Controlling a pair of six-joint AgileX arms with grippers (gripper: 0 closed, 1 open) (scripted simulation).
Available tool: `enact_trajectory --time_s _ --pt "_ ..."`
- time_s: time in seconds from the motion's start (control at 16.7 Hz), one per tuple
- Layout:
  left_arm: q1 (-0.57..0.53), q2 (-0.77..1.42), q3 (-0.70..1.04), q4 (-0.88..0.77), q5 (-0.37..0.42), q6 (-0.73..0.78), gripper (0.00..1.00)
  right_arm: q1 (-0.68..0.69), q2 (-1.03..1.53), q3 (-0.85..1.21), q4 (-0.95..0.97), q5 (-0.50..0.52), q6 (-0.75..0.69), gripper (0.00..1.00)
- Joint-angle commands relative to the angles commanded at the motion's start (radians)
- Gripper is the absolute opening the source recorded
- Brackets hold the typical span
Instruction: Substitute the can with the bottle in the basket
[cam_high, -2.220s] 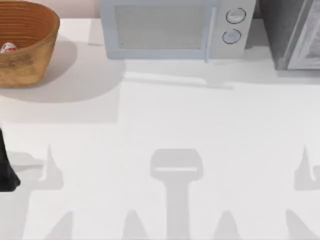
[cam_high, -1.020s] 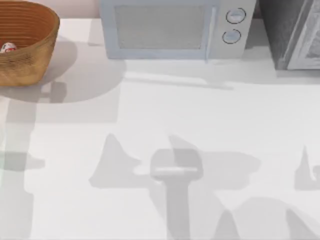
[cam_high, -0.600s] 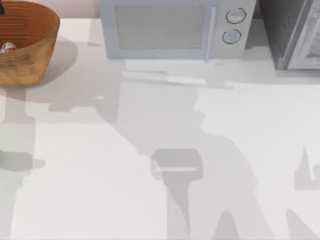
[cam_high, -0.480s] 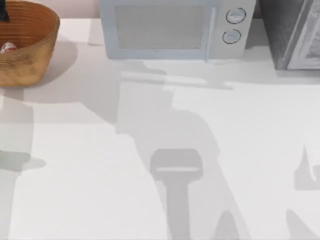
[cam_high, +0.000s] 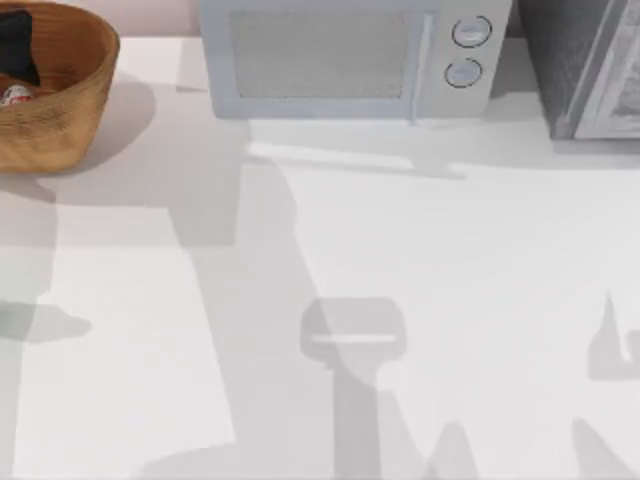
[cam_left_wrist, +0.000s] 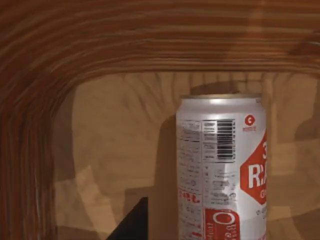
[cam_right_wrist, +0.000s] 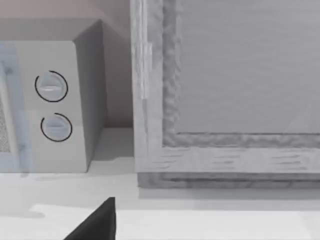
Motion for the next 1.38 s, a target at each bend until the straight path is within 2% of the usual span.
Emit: enact_trajectory --time_s 0.48,1.02,1.32,1.38 --pt "-0.009 0.006 0.013 0.001 0.001 -0.003 1.0 0.0 0.0 0.0 0.0 0.0 0.0 1.0" --pt "-0.03 0.09 -0.047 0.141 -0.005 -0.03 1.0 0.0 0.0 0.0 0.0 0.0 0.0 1.0" --pt "-0.032 0.095 -0.051 0.15 -0.006 -0.032 1.0 0.0 0.0 0.0 0.0 0.0 0.0 1.0" --pt "-0.032 0.095 -0.051 0.15 -0.006 -0.032 0.92 0.0 0.0 0.0 0.0 0.0 0.0 1.0"
